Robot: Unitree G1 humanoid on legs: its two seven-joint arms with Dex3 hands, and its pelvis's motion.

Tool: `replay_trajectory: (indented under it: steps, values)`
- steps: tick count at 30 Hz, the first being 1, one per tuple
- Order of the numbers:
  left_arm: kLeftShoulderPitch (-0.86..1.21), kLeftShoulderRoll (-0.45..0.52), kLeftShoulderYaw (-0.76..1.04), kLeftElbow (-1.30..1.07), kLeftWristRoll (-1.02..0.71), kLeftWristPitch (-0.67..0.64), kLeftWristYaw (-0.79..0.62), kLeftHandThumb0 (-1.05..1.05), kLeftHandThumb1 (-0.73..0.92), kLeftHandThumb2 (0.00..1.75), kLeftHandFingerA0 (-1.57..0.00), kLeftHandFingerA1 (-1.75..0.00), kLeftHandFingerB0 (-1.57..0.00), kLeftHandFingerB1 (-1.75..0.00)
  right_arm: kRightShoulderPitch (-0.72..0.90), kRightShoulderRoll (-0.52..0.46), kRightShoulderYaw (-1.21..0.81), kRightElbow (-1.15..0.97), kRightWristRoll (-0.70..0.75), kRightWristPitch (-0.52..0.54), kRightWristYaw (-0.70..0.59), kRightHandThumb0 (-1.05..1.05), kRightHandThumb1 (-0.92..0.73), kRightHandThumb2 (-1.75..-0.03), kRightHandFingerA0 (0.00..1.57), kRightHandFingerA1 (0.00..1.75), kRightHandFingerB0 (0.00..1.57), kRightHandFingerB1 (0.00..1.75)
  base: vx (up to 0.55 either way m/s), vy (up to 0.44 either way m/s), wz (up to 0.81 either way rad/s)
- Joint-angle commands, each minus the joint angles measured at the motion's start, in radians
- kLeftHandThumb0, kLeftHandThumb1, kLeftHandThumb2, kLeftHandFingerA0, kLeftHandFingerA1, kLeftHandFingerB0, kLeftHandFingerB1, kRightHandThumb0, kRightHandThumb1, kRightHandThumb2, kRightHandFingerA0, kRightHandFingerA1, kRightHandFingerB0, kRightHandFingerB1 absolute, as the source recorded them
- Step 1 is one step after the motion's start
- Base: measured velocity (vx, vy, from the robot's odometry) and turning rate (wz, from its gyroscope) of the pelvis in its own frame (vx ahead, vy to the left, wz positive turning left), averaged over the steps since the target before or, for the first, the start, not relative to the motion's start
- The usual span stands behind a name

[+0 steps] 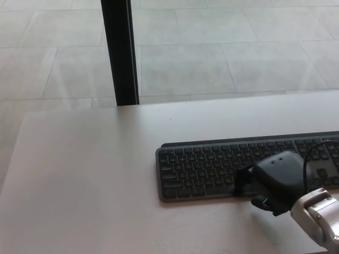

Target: The robot uses its right fingers to click on the space key of the black keyboard placed on the center of the white desk.

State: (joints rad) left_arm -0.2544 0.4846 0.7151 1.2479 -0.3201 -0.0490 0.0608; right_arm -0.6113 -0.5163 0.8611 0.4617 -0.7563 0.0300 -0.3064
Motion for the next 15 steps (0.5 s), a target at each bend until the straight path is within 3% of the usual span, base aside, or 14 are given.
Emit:
replay_trajectory:
  steps: [1,15]
  values:
    - [-0.008,0.037,0.001,0.005,-0.019,-0.026,0.032,-0.63,0.77,0.63,-0.81,-0.70,-0.60,-0.57,-0.040,-0.034,0.039,0.041,-0.237,-0.033,-0.155,-0.40,-0.54,-0.60,0.90,1.62,0.79,0.54,0.00,0.000,0.00]
    - [-0.010,0.038,-0.003,0.007,-0.024,-0.023,0.022,-0.63,0.78,0.63,-0.77,-0.66,-0.62,-0.56,-0.011,-0.016,0.033,0.074,-0.301,-0.054,-0.181,-0.43,-0.58,-0.57,0.87,1.64,0.80,0.52,0.00,0.000,0.00]
